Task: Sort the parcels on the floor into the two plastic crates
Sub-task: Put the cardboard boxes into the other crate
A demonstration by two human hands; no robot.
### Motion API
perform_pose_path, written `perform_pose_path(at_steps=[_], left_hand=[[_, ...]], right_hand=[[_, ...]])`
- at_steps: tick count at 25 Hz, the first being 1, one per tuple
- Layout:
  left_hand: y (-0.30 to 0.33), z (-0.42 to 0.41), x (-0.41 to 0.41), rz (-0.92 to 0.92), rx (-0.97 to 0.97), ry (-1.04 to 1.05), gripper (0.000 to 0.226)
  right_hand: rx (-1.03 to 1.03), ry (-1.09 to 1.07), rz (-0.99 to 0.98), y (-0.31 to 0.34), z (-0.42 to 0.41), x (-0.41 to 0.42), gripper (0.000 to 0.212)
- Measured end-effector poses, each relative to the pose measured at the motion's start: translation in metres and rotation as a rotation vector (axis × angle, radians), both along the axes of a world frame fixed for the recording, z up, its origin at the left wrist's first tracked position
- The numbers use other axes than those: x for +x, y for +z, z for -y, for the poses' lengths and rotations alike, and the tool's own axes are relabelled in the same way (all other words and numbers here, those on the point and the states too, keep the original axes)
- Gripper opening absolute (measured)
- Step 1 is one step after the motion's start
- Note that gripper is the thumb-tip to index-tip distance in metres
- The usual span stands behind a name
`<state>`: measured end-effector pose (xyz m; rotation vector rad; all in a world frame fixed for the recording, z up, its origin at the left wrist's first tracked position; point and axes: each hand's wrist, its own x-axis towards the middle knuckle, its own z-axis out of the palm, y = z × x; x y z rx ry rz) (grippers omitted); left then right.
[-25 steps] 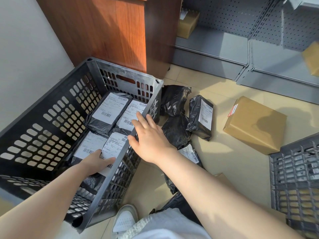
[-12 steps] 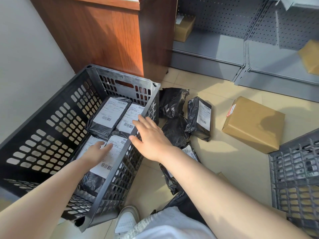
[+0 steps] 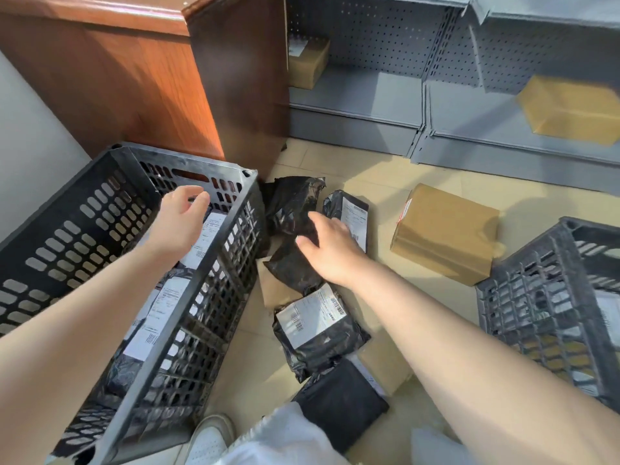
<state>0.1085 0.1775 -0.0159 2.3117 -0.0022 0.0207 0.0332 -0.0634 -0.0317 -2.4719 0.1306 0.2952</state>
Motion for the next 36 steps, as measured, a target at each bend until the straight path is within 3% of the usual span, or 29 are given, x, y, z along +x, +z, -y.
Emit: perform_pose_path(at_steps=[3, 7, 12, 17, 20, 23, 28, 31, 36], left_hand=[[0.0, 0.049, 0.012, 0.067, 0.031, -0.1, 0.021], [-0.032, 0.099, 0.032, -0.023, 0.071, -0.161, 0.049], [-0.082, 0.163, 0.031, -0.136, 0.172, -0.235, 0.048], [-0.133, 0.21, 0.01, -0.352, 0.283, -0.335, 0.056], [-0.155, 0.225, -0.004, -0.38, 0.318, -0.509, 0.06], [-0.172, 0.236, -0.009, -0.434, 0.295, -0.543, 0.059], [-0.187, 0.24, -0.012, -0.413, 0.235, -0.512, 0.057], [-0.189, 0.243, -0.015, -0.351, 0.199, -0.527, 0.051], [-0.19, 0.249, -0.017, -0.427, 0.135, -0.532, 0.049]], right_hand=[[0.036, -0.211, -0.078, -0.012, 0.058, 0.005, 0.062], [0.058, -0.415, -0.178, -0.048, 0.141, -0.006, 0.061], [-0.027, -0.573, -0.307, -0.109, 0.226, -0.029, 0.06], [-0.242, -0.382, -0.492, -0.155, 0.271, -0.036, 0.074], [-0.371, -0.319, -0.468, -0.166, 0.287, -0.025, 0.076], [-0.384, -0.262, -0.425, -0.179, 0.302, -0.013, 0.071], [-0.388, -0.351, -0.399, -0.193, 0.301, -0.004, 0.084], [-0.385, -0.257, -0.436, -0.197, 0.294, -0.013, 0.084], [-0.45, -0.17, -0.126, -0.195, 0.272, -0.05, 0.055]])
